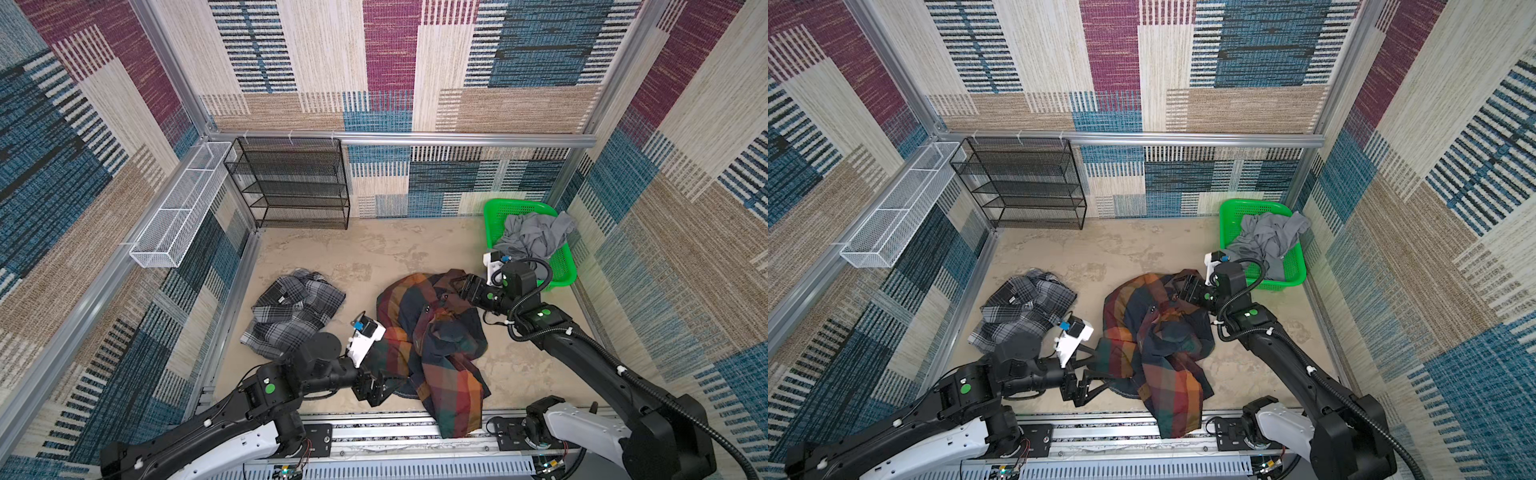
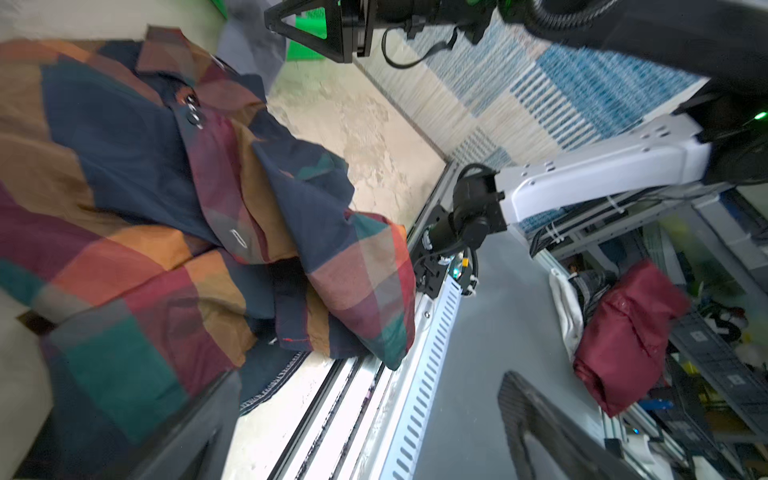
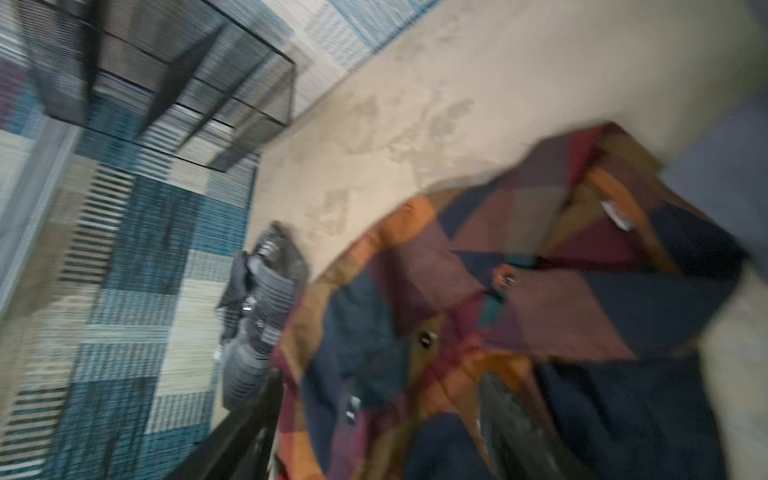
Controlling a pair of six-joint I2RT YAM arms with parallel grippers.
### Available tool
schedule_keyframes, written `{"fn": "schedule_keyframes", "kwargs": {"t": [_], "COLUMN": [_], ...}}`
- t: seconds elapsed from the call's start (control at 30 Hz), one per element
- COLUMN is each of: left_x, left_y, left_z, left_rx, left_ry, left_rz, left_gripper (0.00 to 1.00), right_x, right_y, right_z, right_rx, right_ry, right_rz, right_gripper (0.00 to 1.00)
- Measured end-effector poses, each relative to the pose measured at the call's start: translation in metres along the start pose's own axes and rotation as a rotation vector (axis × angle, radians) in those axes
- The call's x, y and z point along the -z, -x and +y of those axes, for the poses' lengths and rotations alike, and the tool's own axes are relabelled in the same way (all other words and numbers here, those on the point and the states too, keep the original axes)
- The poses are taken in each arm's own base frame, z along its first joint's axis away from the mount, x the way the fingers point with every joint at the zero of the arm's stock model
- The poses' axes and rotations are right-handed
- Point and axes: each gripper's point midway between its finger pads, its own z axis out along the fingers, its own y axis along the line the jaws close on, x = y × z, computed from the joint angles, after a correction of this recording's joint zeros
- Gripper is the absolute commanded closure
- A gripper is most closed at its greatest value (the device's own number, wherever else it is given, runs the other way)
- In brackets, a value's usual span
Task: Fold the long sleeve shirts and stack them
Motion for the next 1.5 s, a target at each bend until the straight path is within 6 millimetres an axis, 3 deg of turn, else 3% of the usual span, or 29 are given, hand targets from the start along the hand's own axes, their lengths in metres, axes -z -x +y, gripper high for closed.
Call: {"fn": "schedule_keyframes", "kwargs": {"t": [0.1,0.17,0.23,0.57,0.67,0.73,0.83,0.9,1.0,1.07,1.2,1.37,1.43,1.5], "left_x": [-0.026,-0.036,-0.041,-0.035,-0.028,-0.024,-0.017,-0.010,0.004,0.018,0.050,0.113,0.143,0.174], "left_y": [-0.019,-0.022,-0.020,-0.007,-0.005,-0.004,0.000,0.004,0.008,0.014,0.027,0.055,0.063,0.072], "left_z": [-0.009,-0.006,-0.004,0.002,0.004,0.005,0.008,0.009,0.012,0.015,0.019,0.021,0.025,0.030], "left_rx": [-0.048,-0.060,-0.059,-0.035,-0.036,-0.036,-0.037,-0.040,-0.050,-0.063,-0.100,-0.159,-0.195,-0.215], "left_ry": [0.015,0.047,0.066,0.093,0.103,0.106,0.122,0.132,0.151,0.171,0.211,0.280,0.323,0.370], "left_rz": [0.082,0.089,0.074,-0.021,-0.049,-0.058,-0.087,-0.112,-0.151,-0.191,-0.269,-0.433,-0.506,-0.594], "left_gripper": [0.00,0.01,0.00,0.00,0.00,0.00,0.00,0.00,0.00,0.00,0.00,0.00,0.00,0.00], "right_x": [-0.007,-0.016,-0.023,-0.070,-0.080,-0.088,-0.099,-0.107,-0.114,-0.117,-0.109,-0.055,-0.027,-0.001], "right_y": [-0.003,-0.019,-0.031,-0.024,-0.020,-0.014,0.005,0.018,0.037,0.052,0.074,0.082,0.078,0.077], "right_z": [-0.042,-0.077,-0.095,-0.126,-0.132,-0.132,-0.127,-0.120,-0.100,-0.075,0.006,0.149,0.184,0.205], "right_rx": [-0.012,-0.060,-0.092,-0.166,-0.176,-0.178,-0.161,-0.147,-0.102,-0.051,0.130,0.481,0.578,0.645], "right_ry": [-0.088,-0.158,-0.188,-0.172,-0.173,-0.168,-0.139,-0.106,-0.030,0.033,0.196,0.478,0.581,0.659], "right_rz": [0.005,0.059,0.099,0.126,0.121,0.112,0.077,0.059,0.034,0.018,-0.022,-0.125,-0.149,-0.174], "right_gripper": [0.24,0.25,0.27,0.33,0.44,0.60,0.82,0.88,0.95,0.99,1.00,1.00,1.00,1.00]}}
